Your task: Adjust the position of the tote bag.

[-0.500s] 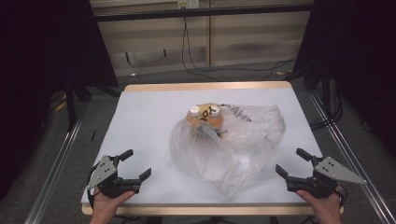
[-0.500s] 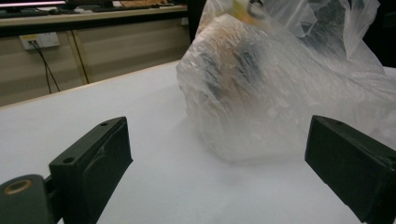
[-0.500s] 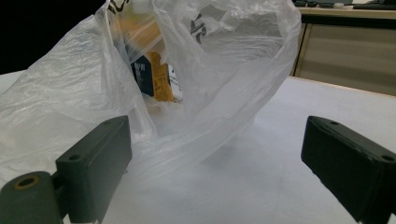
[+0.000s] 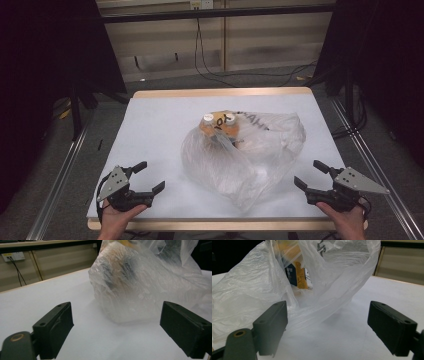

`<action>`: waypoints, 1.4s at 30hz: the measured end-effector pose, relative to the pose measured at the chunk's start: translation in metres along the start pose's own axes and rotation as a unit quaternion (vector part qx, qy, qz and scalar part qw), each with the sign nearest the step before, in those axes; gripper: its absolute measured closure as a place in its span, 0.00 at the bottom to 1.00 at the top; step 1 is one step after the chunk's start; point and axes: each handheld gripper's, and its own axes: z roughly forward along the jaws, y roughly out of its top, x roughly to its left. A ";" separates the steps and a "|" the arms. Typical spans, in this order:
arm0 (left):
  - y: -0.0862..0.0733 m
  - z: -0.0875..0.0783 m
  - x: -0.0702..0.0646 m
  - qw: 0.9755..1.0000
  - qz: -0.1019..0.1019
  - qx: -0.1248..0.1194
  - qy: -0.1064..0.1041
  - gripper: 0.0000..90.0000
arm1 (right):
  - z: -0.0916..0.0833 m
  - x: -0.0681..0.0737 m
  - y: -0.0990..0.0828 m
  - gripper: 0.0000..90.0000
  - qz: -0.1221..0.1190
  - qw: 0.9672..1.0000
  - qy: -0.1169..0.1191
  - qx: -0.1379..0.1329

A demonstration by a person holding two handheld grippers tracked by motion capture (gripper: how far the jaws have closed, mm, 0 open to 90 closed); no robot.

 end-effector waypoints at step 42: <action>0.068 0.088 -0.084 0.972 0.074 0.018 -0.221 0.48 | 0.017 0.005 0.049 0.62 -0.027 0.998 0.057 0.010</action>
